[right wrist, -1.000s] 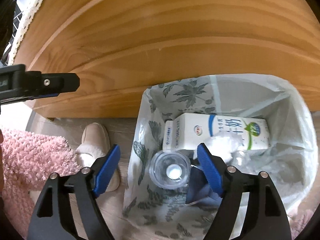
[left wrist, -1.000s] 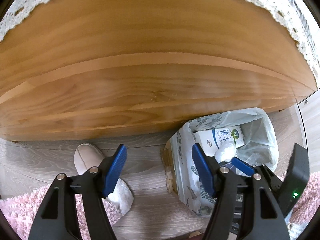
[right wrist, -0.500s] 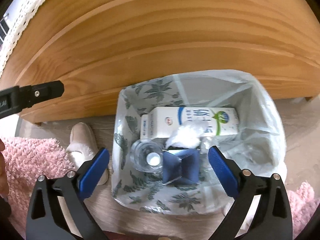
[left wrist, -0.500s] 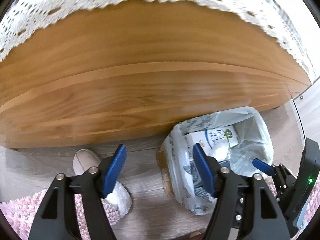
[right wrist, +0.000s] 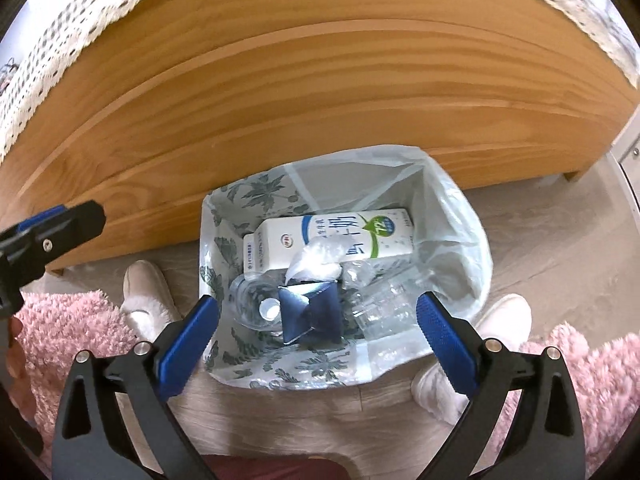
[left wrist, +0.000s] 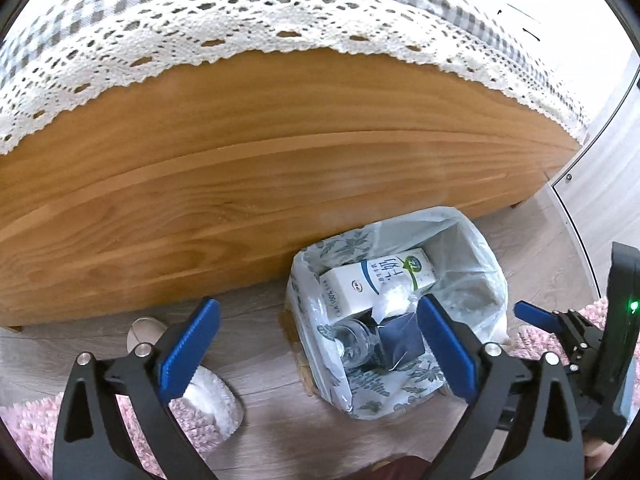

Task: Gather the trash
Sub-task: 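Raise both open tools out of the bin toward the bed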

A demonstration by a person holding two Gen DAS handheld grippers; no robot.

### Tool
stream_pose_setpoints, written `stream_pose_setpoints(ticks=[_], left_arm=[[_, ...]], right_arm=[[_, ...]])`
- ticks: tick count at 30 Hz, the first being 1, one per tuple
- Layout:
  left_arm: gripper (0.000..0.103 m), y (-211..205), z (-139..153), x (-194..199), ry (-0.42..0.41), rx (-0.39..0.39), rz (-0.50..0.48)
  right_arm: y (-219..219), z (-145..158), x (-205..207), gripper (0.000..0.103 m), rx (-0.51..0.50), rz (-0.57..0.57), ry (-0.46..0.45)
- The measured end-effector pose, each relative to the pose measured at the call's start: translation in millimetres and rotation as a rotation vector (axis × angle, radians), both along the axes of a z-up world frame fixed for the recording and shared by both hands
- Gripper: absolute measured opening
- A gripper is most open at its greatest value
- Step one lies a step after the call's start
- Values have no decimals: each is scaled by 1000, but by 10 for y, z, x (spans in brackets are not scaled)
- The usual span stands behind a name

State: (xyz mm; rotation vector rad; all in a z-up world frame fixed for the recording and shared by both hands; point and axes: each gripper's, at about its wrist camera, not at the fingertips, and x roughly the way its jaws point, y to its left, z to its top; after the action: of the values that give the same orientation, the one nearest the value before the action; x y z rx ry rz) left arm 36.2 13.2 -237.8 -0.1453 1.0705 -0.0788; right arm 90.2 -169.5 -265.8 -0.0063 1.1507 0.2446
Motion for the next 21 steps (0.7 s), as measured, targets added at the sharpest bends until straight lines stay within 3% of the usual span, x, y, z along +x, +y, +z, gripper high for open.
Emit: stream_pose_setpoints(ticks=[8,21], left_arm=[[95,1,94,-130,-37,-17,-2],[95,-152,660,-304,-218,51,-46]], right_arm=[[-172,126,-93,95,-9,-53,-31],[-345,437,-226,95,-20,-131,-118]])
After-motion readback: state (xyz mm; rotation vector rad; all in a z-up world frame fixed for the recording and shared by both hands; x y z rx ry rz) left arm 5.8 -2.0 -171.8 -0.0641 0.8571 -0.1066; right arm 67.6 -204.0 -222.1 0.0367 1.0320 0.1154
